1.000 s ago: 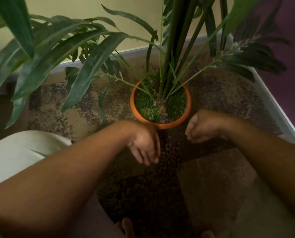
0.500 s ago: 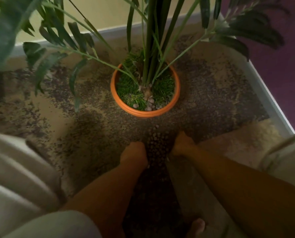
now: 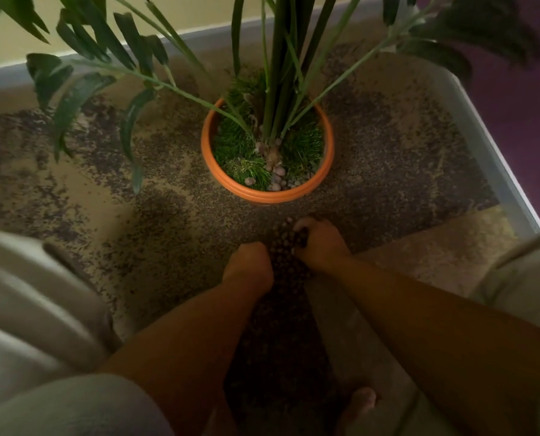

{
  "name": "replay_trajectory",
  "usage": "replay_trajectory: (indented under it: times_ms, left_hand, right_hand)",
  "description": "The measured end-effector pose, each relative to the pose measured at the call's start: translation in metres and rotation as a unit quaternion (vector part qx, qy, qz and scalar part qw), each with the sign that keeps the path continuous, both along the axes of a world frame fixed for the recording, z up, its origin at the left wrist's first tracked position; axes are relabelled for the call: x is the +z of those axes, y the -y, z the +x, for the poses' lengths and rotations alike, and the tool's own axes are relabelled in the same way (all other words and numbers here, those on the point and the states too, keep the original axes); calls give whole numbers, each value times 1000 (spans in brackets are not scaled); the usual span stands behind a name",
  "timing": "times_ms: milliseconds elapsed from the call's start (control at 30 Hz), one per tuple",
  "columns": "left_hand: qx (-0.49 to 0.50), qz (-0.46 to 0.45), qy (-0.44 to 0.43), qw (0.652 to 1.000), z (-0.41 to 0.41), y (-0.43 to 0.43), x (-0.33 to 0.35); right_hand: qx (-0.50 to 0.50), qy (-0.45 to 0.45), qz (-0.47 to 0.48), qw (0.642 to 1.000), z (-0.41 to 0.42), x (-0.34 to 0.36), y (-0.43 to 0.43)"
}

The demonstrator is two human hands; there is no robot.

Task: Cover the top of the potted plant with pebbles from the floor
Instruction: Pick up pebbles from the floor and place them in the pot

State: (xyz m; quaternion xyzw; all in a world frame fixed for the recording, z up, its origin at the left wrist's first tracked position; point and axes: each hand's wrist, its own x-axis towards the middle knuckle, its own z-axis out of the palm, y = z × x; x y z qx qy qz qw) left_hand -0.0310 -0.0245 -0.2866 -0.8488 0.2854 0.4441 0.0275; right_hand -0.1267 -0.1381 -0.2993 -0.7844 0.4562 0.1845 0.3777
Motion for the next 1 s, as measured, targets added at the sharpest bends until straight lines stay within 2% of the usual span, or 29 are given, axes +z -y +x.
replay_trajectory:
  times_ms: [200,333,500,767,1000]
  left_hand:
    - [25,-26,-7,999,14,-1,2]
    - [37,-51,19,998,15,-3,5]
    - [44,-61,19,997,18,-2,11]
    - [54,-64,18,996,19,-4,20]
    - [101,-75,-6,992,17,-2,37]
  right_hand:
    - [6,-6,-2,1000,4,-1,-1]
    - [-7,-39,-11,999,8,4,3]
    - [61,-94,-55,992,16,12,-7]
    - [137,-115,-89,980,20,17,-18]
    - [84,-107,-69,988,21,24,-13]
